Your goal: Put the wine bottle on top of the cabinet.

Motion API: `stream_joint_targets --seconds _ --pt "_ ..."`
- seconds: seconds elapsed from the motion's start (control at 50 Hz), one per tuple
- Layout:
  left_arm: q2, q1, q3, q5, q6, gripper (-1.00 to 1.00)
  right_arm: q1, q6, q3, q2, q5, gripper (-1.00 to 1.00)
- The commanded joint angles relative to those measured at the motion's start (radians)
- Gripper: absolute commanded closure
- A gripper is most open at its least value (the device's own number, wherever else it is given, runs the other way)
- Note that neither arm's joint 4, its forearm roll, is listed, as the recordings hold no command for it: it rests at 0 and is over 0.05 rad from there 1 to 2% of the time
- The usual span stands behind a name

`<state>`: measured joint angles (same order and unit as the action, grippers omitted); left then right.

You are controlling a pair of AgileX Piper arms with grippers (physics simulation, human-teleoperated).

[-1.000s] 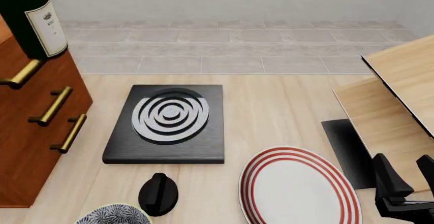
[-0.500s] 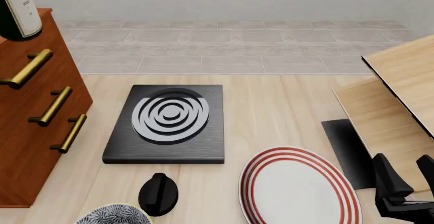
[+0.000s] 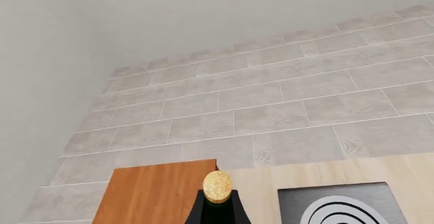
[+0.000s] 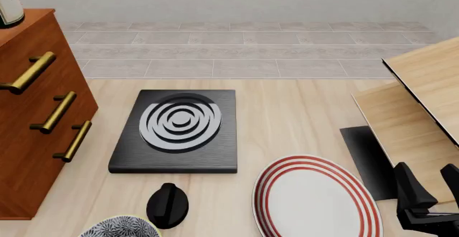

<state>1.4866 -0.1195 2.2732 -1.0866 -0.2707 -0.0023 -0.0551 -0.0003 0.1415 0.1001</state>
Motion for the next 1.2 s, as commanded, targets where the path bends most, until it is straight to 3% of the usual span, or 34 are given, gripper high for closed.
stream_joint_targets --seconds 0.02,0.1,0.14,0.28,0.38,0.6,0.78,1.2 --pt "0.07 -0.008 0.224 -0.121 -0.01 1.0 0.0 0.0 0.0 0.0 0.0 -1.0" --pt "0.04 -0.022 0.183 -0.11 0.002 1.0 0.0 0.0 0.0 0.0 0.0 -1.0" --pt "0.006 -0.042 0.112 -0.076 0.011 1.0 0.0 0.0 0.0 0.0 0.0 -1.0" --pt "-0.062 -0.069 -0.008 -0.034 0.017 1.0 0.0 0.0 0.0 0.0 0.0 -1.0" --pt "-0.074 -0.089 -0.028 -0.028 0.025 1.0 0.0 0.0 0.0 0.0 0.0 -1.0" --pt "-0.14 -0.137 -0.185 0.038 0.025 1.0 0.0 0.0 0.0 0.0 0.0 -1.0" --pt "-0.164 -0.186 -0.255 0.069 0.017 1.0 0.0 0.0 0.0 0.0 0.0 -1.0" --pt "-0.157 -0.308 -0.376 0.174 0.079 1.0 0.0 0.0 0.0 0.0 0.0 -1.0"
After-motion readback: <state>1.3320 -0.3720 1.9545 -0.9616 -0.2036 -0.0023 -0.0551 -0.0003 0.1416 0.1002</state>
